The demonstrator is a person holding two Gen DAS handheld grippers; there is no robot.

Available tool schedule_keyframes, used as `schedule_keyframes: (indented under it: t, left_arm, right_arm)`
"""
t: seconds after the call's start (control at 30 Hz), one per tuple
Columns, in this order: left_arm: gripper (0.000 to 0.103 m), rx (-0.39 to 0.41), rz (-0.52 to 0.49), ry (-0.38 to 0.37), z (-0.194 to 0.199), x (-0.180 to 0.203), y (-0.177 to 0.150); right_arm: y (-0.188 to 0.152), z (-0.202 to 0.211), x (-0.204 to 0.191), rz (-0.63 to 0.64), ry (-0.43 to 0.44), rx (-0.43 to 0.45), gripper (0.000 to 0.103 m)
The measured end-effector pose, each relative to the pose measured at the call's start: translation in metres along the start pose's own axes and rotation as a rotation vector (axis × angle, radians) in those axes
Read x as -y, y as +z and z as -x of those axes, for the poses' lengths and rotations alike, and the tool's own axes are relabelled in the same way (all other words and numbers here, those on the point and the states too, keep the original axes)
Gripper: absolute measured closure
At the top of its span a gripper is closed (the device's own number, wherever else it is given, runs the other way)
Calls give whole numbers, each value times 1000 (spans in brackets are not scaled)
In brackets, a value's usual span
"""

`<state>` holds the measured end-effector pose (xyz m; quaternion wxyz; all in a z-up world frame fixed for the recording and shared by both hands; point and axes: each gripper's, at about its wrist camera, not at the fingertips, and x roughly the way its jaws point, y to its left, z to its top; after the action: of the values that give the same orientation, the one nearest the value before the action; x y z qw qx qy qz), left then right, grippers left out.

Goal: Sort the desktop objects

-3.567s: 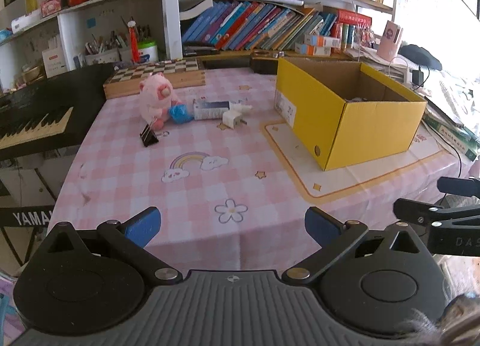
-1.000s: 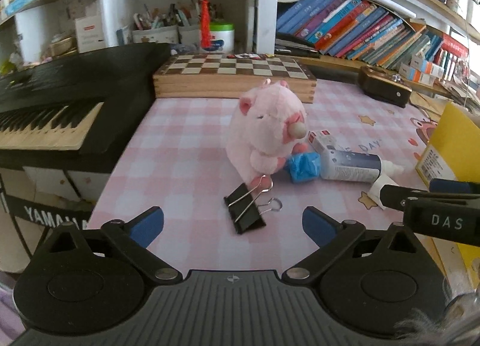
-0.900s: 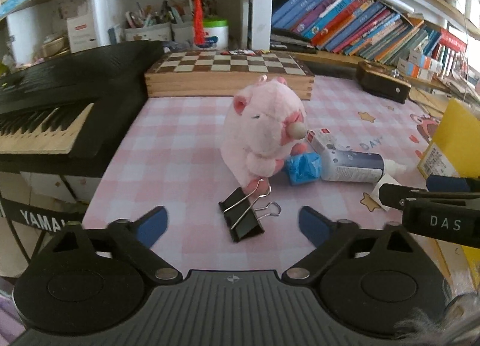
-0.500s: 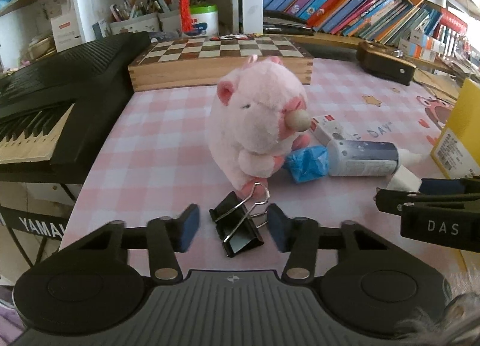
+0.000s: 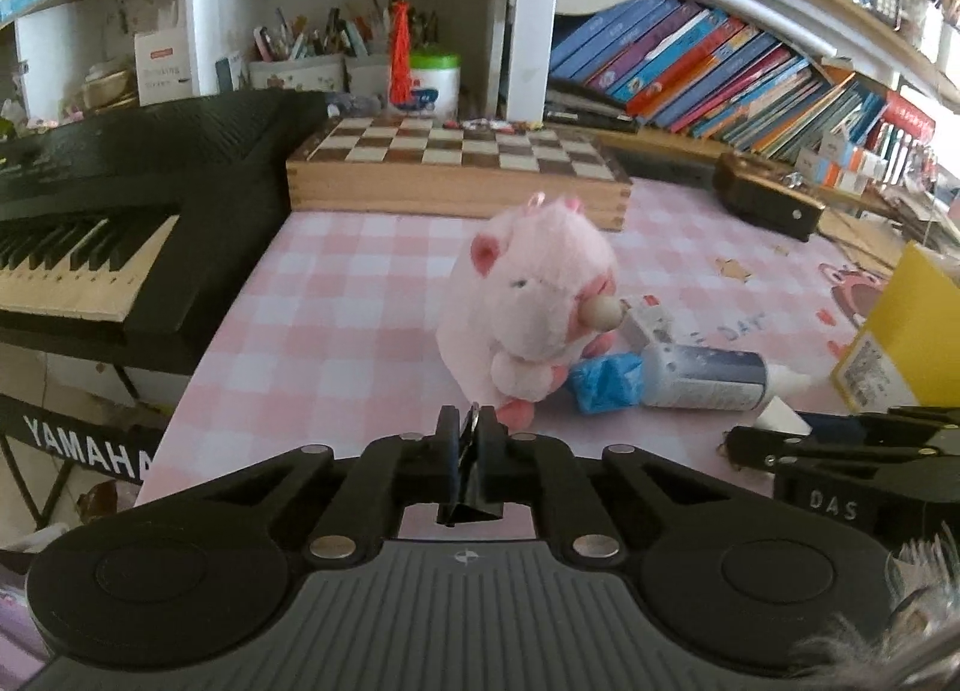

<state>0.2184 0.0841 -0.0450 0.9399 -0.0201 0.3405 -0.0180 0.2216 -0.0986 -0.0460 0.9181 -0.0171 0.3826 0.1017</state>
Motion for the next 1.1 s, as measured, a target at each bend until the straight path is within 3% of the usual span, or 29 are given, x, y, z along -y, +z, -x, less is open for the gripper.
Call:
schedule_keyframes:
  t: [0.63,1.1]
  left_arm:
    - [98,45,24,-31,69,9,-11]
    - [98,55,15,-85,131,19,-42]
  right_arm:
    - [-10,60,0,5,68,60,68]
    - [-52,123,-4,31,129,73,68]
